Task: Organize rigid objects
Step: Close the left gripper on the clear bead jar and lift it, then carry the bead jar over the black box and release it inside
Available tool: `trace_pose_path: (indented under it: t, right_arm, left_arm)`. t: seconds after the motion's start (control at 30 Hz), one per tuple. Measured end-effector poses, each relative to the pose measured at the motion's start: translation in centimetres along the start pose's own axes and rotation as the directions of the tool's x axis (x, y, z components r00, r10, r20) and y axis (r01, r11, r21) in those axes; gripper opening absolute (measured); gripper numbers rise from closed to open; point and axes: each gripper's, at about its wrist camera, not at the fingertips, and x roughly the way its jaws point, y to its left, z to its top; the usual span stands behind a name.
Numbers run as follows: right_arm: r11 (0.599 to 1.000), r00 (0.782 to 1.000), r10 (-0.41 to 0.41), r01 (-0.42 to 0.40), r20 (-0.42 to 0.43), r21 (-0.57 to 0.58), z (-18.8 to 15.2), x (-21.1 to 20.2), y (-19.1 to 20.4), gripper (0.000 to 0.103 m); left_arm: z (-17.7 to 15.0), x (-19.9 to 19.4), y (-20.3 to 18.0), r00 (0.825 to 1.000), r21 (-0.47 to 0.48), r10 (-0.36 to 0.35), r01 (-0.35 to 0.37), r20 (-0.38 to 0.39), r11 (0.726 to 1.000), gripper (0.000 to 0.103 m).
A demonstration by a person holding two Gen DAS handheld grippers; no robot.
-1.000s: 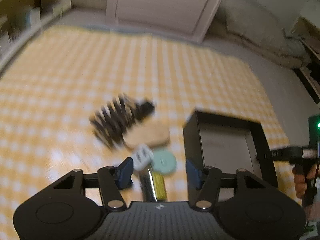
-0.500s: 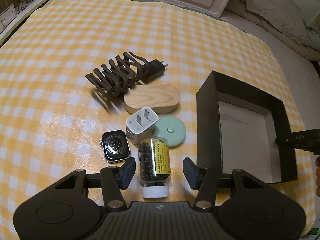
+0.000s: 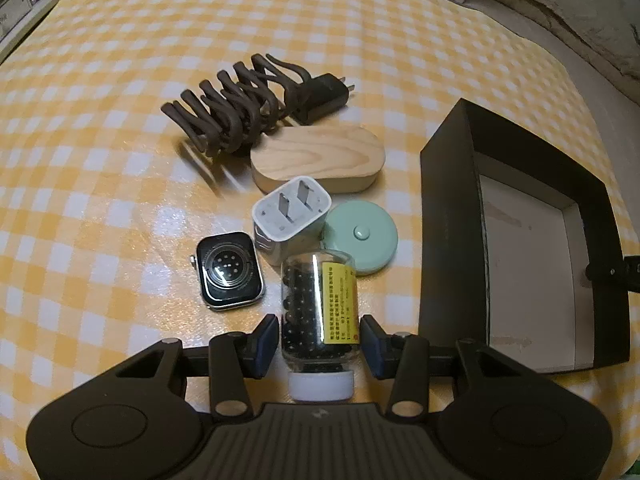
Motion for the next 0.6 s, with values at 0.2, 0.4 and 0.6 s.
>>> trace_pose_path:
  t: [0.2, 0.4, 0.6]
  right_arm:
    - [1.0, 1.0, -0.001, 0.001, -0.003, -0.006, 0.4, 0.4, 0.0, 0.003]
    - [1.0, 1.0, -0.003, 0.003, -0.006, -0.007, 0.4, 0.4, 0.0, 0.003]
    - [1.0, 1.0, -0.002, 0.002, -0.005, -0.009, 0.4, 0.4, 0.0, 0.003]
  left_arm:
    - [0.1, 0.3, -0.3, 1.0, 0.001, 0.0, 0.0, 0.012, 1.0, 0.042]
    - [-0.4, -2.1, -0.6, 0.993, 0.055, -0.004, -0.003, 0.116, 0.998, 0.042]
    - [0.3, -5.9, -1.5, 0.964, 0.11, -0.045, 0.016, 0.264, 0.994, 0.042]
